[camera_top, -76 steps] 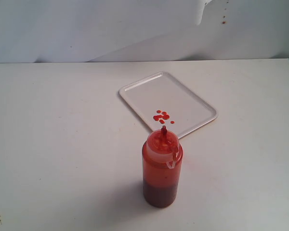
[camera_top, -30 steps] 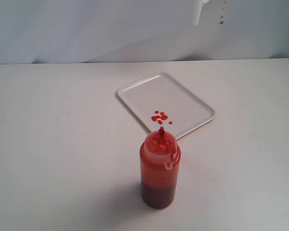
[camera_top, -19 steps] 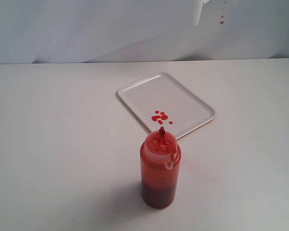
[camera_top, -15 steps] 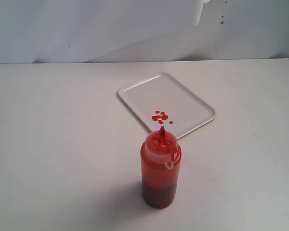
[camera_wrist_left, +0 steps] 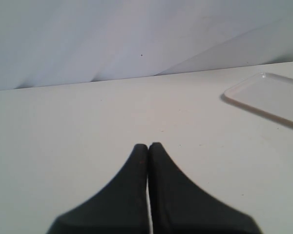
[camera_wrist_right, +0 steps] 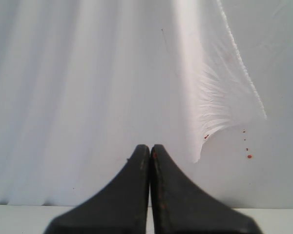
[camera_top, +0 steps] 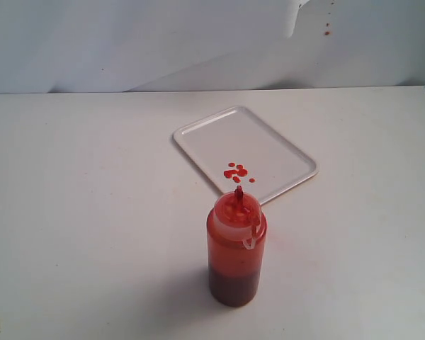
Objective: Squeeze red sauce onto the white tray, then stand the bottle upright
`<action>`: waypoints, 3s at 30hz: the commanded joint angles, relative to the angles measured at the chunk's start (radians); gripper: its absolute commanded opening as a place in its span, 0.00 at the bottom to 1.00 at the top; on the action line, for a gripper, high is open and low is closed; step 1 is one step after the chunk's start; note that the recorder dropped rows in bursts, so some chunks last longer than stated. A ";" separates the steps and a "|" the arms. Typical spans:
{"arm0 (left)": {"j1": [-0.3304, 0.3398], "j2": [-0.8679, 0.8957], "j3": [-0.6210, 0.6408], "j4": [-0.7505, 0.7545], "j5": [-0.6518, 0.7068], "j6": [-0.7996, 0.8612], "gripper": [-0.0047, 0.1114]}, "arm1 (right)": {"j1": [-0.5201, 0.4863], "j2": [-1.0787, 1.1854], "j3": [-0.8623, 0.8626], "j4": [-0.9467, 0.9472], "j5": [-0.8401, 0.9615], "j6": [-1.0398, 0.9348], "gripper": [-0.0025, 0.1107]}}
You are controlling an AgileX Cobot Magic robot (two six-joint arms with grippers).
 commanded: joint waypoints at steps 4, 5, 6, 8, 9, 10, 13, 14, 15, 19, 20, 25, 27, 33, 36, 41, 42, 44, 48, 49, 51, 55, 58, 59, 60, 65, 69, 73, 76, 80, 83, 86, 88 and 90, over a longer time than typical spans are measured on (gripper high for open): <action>0.002 -0.004 0.006 0.002 -0.006 0.007 0.04 | -0.046 -0.048 -0.003 0.000 0.009 -0.003 0.02; 0.002 -0.004 0.006 0.002 -0.006 0.007 0.04 | -0.068 -0.070 -0.003 0.000 0.015 -0.003 0.02; 0.002 -0.004 0.006 0.002 -0.006 0.007 0.04 | -0.087 -0.093 -0.003 0.000 0.017 -0.003 0.02; 0.002 -0.004 0.006 0.002 -0.006 0.007 0.04 | -0.132 -0.136 -0.003 0.000 0.017 -0.003 0.02; 0.002 -0.004 0.006 0.002 -0.006 0.007 0.04 | -0.155 -0.155 -0.003 0.000 0.017 -0.003 0.02; 0.002 -0.004 0.006 0.002 -0.006 0.007 0.04 | -0.181 -0.178 -0.003 0.001 0.017 -0.003 0.02; 0.002 -0.004 0.006 0.002 -0.006 0.007 0.04 | -0.267 -0.252 -0.003 0.001 0.021 -0.003 0.02; 0.002 -0.004 0.006 0.002 -0.006 0.007 0.04 | -0.309 -0.292 -0.003 0.001 0.021 -0.003 0.02; 0.002 -0.004 0.006 0.002 -0.006 0.007 0.04 | -0.328 -0.323 -0.003 0.001 0.021 -0.003 0.02; 0.002 -0.004 0.006 0.002 -0.006 0.007 0.04 | -0.405 -0.441 -0.003 0.001 -0.009 -0.005 0.02; 0.002 -0.004 0.006 0.002 -0.006 0.007 0.04 | -0.408 -0.465 -0.003 0.001 -0.020 -0.007 0.02; 0.002 -0.004 0.006 0.002 -0.006 0.007 0.04 | -0.408 -0.552 -0.003 0.001 -0.034 -0.026 0.02; 0.002 -0.004 0.006 0.002 -0.006 0.007 0.04 | -0.397 -0.564 -0.001 0.002 0.068 -0.103 0.02; 0.002 -0.004 0.006 0.002 -0.011 0.006 0.04 | -0.388 -0.564 0.071 -0.460 0.558 0.081 0.02; 0.002 -0.004 0.006 0.002 -0.011 0.006 0.04 | -0.388 -0.564 0.163 -0.541 0.592 0.232 0.02; 0.002 -0.004 0.006 0.002 -0.011 0.006 0.04 | -0.388 -0.591 0.312 -0.541 0.585 0.248 0.02; 0.002 -0.004 0.006 0.002 -0.011 0.006 0.04 | -0.388 -0.601 0.333 -0.541 0.585 0.250 0.02; 0.002 -0.004 0.006 0.002 -0.011 0.006 0.04 | -0.388 -0.630 0.378 -0.541 0.585 0.260 0.02; 0.002 -0.004 0.006 0.002 -0.011 0.006 0.04 | -0.388 -0.679 0.442 -0.541 0.580 0.290 0.02; 0.002 -0.004 0.006 0.002 -0.011 0.006 0.04 | -0.388 -0.689 0.448 -0.541 0.578 0.291 0.02; 0.002 -0.004 0.006 0.002 -0.011 0.006 0.04 | -0.388 -0.709 0.448 -0.541 0.578 0.294 0.02; 0.002 -0.004 0.006 0.002 -0.011 0.006 0.04 | -0.388 -0.752 0.448 -0.541 0.660 0.294 0.02; 0.002 -0.004 0.006 0.002 -0.011 0.006 0.04 | -0.388 -0.787 0.448 -0.541 0.714 0.291 0.02; 0.002 -0.004 0.006 0.002 -0.011 0.006 0.04 | -0.388 -0.798 0.448 -0.541 0.736 0.291 0.02; 0.002 -0.004 0.006 0.002 -0.011 0.006 0.04 | -0.388 -0.807 0.448 -0.541 0.754 0.291 0.02; 0.002 -0.004 0.006 0.002 -0.011 0.006 0.04 | -0.388 -0.814 0.448 -0.541 0.814 0.291 0.02; 0.002 -0.004 0.006 0.002 -0.011 0.006 0.04 | -0.388 -0.814 0.448 -0.541 0.818 0.291 0.02; 0.002 -0.004 0.006 0.002 -0.011 0.006 0.04 | -0.427 -0.814 0.448 -0.541 0.823 0.291 0.02; 0.002 -0.004 0.006 0.002 -0.011 0.006 0.04 | -0.505 -0.814 0.448 -0.541 0.823 0.291 0.02; 0.002 -0.004 0.006 0.002 -0.011 0.006 0.04 | -0.527 -0.814 0.448 -0.541 0.823 0.291 0.02; 0.002 -0.004 0.006 0.002 -0.011 0.006 0.04 | -0.527 -0.814 0.448 -0.541 0.823 0.291 0.02; 0.002 -0.004 0.006 0.002 -0.011 0.006 0.04 | -0.527 -0.814 0.448 -0.541 0.823 0.291 0.02; 0.002 -0.004 0.006 0.002 -0.011 0.006 0.04 | -0.527 -0.814 0.448 -0.541 0.823 0.291 0.02; 0.002 -0.004 0.006 0.002 -0.011 0.006 0.04 | -0.525 -0.814 0.448 -0.541 0.823 0.291 0.02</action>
